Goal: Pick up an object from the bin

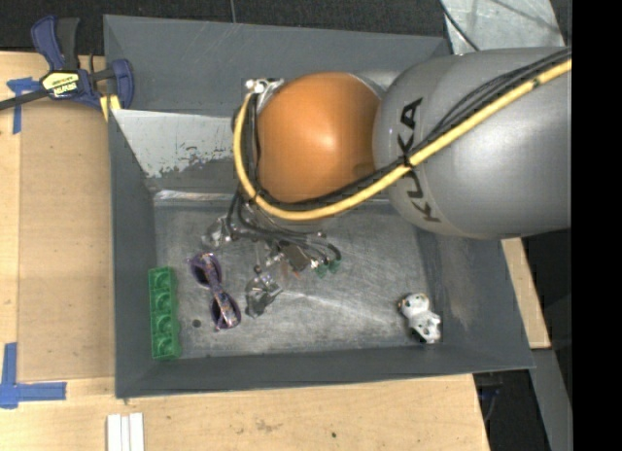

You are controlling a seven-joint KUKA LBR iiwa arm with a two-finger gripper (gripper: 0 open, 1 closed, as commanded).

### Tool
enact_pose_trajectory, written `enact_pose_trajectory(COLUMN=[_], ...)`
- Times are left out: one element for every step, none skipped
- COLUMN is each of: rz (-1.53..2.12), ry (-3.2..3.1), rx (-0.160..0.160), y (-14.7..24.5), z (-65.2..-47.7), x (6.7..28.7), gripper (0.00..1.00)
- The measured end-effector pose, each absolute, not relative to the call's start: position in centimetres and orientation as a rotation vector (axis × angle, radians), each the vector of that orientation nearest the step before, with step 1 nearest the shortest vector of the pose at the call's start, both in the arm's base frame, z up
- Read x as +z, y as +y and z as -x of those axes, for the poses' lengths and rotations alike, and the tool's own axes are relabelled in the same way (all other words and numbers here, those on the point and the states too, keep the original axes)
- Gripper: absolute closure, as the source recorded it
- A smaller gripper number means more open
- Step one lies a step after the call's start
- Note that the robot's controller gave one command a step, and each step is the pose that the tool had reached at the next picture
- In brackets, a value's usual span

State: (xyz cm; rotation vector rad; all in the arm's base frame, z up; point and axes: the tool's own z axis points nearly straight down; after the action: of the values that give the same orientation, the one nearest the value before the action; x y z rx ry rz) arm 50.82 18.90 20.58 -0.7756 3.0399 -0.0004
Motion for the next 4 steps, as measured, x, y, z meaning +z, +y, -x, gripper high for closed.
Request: enact_pose_trajectory(rz=[1.055, 1.211, 1.490, 1.787], ry=[2.951, 2.898, 2.759, 2.562], rx=[0.003, -0.002, 0.002, 0.003], y=[18.9, 20.0, 19.2, 20.8], z=[-50.7, -51.4, -53.0, -55.0], x=[16.6, 13.7, 10.4, 7.6], gripper=[0.00, 0.00, 0.00, 1.00])
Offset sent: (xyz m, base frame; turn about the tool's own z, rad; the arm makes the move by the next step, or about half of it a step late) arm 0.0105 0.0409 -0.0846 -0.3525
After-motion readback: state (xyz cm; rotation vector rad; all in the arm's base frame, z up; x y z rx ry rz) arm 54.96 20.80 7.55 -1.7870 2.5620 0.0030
